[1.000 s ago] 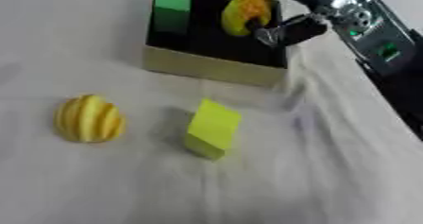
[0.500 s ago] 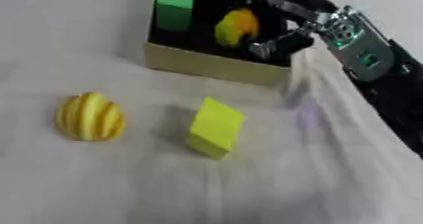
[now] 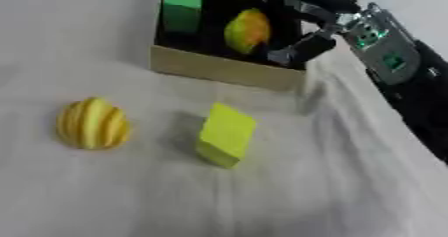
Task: Pick up objects on the table and place them in the box.
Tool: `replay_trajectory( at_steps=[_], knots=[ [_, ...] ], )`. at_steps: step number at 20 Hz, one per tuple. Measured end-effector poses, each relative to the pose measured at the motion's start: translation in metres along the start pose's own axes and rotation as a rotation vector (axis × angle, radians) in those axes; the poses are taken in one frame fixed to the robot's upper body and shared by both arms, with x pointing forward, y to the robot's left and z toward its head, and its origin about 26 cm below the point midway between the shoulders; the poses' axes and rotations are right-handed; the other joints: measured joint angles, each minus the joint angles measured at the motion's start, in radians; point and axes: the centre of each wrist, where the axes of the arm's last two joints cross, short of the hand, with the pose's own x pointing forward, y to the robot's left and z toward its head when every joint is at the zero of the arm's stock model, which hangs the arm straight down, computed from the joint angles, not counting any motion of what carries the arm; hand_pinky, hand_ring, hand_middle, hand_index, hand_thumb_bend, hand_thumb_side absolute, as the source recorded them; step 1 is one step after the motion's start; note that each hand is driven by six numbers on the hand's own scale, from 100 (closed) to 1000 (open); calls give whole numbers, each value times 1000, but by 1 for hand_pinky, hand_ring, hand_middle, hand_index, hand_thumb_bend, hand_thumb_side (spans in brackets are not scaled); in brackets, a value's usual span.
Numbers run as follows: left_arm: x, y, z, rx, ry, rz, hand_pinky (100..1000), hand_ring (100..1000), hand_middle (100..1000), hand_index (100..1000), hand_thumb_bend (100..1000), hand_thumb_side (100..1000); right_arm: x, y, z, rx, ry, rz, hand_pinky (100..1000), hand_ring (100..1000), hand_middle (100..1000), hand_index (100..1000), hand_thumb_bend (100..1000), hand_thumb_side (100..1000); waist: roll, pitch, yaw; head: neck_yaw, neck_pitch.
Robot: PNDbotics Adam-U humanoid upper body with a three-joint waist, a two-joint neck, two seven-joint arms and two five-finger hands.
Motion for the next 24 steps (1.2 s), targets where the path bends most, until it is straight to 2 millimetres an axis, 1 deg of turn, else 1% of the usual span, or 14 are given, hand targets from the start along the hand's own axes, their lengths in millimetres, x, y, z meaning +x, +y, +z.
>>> replay_trajectory(
  at_steps=[1,2,4,6,11,13,15,17,18,19,20,21,22,24],
  knots=[
    [0,0,0,-1,2,0,691,768,732,849,100,623,1,-1,0,-6,0,0,896,829,748,939,148,273,0,-2,-2,1,1],
    [0,0,0,-1,3,0,691,768,731,849,100,623,1,-2,1,-12,0,0,898,830,745,938,114,272,1,-2,-3,2,4],
    [0,0,1,-1,4,0,690,768,731,849,100,623,3,-4,0,-26,-7,-8,901,835,750,943,100,271,3,-5,-7,2,7],
    [0,0,1,-1,5,0,690,767,730,849,100,622,5,-8,0,-38,-13,-21,904,839,756,947,112,240,6,-10,-10,2,8],
    [-1,0,3,0,14,0,690,767,730,849,100,622,12,-15,0,-47,-33,-55,910,843,752,947,100,228,14,-22,-20,4,14],
    [-1,0,4,1,18,0,690,767,730,850,100,622,17,-19,0,-46,-48,-69,921,863,780,962,134,273,18,-29,-27,7,18],
    [-2,0,5,1,21,0,691,767,730,850,100,622,18,-23,1,-33,-45,-63,924,868,786,964,161,263,18,-34,-29,7,21],
    [-2,0,4,0,21,0,690,765,727,849,100,622,18,-23,2,-16,-39,-55,942,886,799,972,224,177,18,-36,-29,7,22],
    [-2,0,4,-1,21,0,690,764,725,849,100,622,18,-22,2,-6,-34,-49,949,893,801,975,262,100,19,-36,-28,7,22],
    [-2,0,4,-1,22,0,690,764,725,849,100,622,17,-22,3,3,-29,-42,952,895,803,975,277,100,19,-36,-28,7,23],
    [-2,0,4,-1,22,0,690,764,725,850,100,621,15,-21,3,12,-21,-38,949,892,799,971,319,100,19,-36,-27,7,24],
    [-2,0,4,-2,22,0,690,764,724,850,100,621,13,-20,5,21,-10,-36,949,891,798,970,341,100,19,-36,-26,6,24],
    [-1,0,4,-2,22,0,689,764,724,850,100,621,11,-19,6,25,3,-36,948,890,798,969,314,100,19,-36,-25,6,24],
    [-1,0,4,-2,22,0,689,763,723,850,100,621,7,-17,8,23,32,-36,948,889,797,968,254,146,19,-36,-22,5,24]
  ],
)
